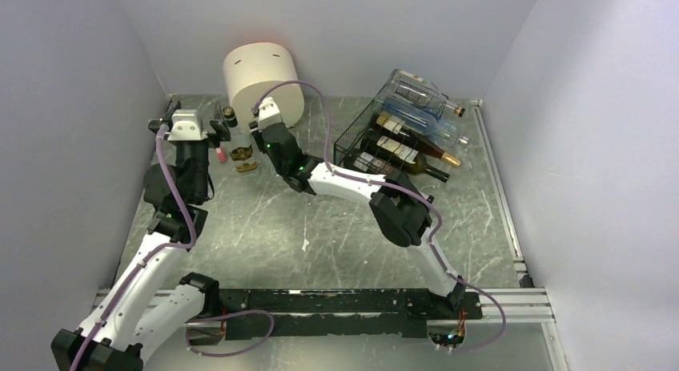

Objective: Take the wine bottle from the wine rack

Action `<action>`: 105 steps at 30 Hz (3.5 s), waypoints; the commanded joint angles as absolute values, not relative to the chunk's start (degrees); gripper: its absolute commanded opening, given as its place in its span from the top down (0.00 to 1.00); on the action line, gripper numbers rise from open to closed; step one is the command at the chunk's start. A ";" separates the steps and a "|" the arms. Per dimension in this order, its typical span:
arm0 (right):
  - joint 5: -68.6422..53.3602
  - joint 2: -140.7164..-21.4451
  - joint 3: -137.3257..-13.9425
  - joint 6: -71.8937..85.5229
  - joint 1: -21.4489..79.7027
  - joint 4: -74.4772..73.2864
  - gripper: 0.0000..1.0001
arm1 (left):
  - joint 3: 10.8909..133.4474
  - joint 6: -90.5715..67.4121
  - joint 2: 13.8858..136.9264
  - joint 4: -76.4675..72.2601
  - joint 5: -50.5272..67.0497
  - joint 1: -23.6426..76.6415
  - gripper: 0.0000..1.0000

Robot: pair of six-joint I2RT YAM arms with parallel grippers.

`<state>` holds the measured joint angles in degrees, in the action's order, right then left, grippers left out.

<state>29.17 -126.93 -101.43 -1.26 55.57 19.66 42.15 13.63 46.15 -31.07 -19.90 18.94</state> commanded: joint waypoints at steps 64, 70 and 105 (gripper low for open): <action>-10.61 -79.23 -42.60 68.95 -13.60 26.17 0.10 | 43.63 14.79 51.84 -30.03 -17.14 23.01 0.22; -12.84 -88.84 -43.14 73.43 -13.91 34.64 0.12 | 43.35 15.83 52.08 -30.35 -17.53 24.34 0.22; -9.27 -109.66 -44.12 93.09 -10.63 60.53 0.70 | 43.55 16.52 53.51 -30.18 -17.40 24.34 0.22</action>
